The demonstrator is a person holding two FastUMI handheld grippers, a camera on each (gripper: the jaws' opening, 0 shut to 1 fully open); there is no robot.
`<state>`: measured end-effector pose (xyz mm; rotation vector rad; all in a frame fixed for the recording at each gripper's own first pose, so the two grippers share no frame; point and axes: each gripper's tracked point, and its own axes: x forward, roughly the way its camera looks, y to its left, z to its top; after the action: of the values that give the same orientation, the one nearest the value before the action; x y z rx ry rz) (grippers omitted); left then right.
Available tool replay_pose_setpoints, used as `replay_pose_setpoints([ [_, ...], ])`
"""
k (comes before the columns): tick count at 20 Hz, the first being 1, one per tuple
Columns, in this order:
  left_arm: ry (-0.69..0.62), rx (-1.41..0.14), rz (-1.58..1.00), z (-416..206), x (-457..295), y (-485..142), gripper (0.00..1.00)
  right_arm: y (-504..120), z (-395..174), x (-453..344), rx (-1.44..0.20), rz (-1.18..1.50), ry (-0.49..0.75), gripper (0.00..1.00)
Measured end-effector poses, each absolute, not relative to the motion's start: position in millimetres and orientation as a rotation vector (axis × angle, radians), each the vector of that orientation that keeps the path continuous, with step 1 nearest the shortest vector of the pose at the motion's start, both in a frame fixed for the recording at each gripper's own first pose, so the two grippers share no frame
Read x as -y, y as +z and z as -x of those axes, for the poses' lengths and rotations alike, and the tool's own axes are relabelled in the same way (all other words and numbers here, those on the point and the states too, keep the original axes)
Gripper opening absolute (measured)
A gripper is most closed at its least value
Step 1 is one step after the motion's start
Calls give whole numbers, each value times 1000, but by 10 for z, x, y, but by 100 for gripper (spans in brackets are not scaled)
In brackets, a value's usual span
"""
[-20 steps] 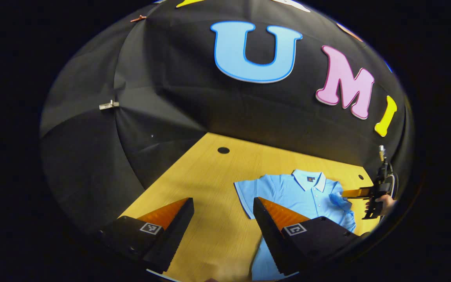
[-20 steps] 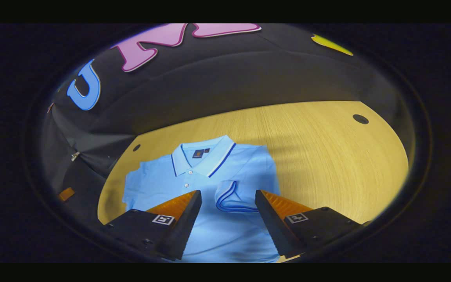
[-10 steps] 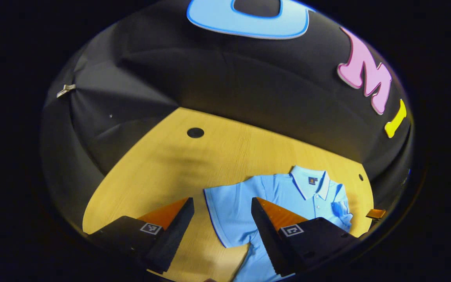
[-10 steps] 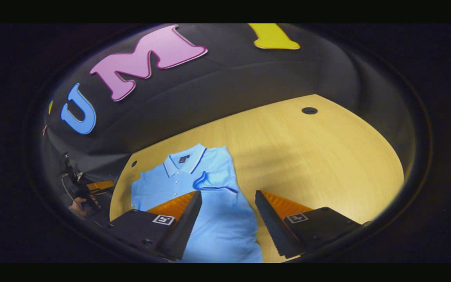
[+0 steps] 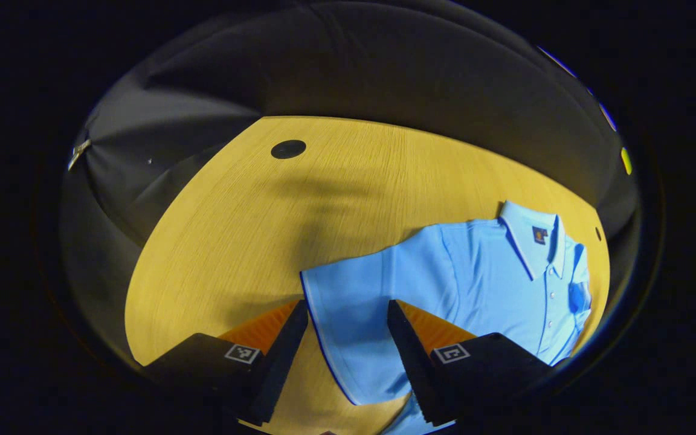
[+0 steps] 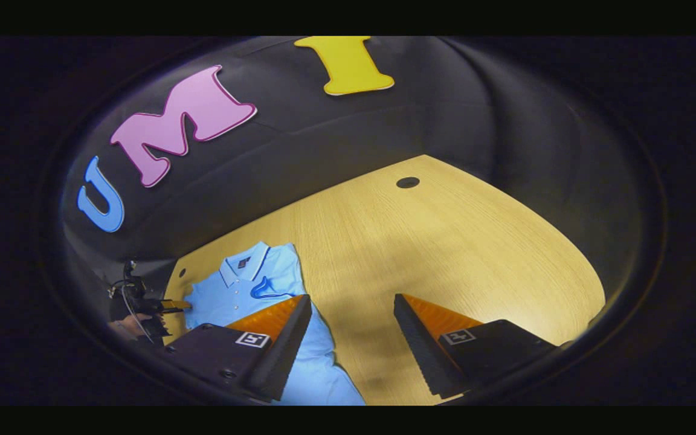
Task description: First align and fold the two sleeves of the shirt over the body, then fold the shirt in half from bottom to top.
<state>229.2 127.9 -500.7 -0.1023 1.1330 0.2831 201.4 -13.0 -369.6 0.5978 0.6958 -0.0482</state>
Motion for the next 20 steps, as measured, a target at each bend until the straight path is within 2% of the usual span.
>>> replay_pose_setpoints([
  [2,251,-1140,95,-2308,-1201,-5002,82,-3701,-2025,98,-697,-589,-40,87],
  [6,217,-1127,80,-2365,-1065,-4995,8,-3714,-2103,-40,-700,-601,-8,87],
  [9,157,-1088,139,-2435,-879,-4829,7,-3685,-2109,-63,-693,-606,0,87],
  [15,-130,-939,125,-2635,-132,-4116,6,-3662,-2117,-54,-683,-608,6,87],
  [20,-270,-990,97,-2482,512,-4192,6,-3599,-2026,-105,-675,-585,34,87],
])
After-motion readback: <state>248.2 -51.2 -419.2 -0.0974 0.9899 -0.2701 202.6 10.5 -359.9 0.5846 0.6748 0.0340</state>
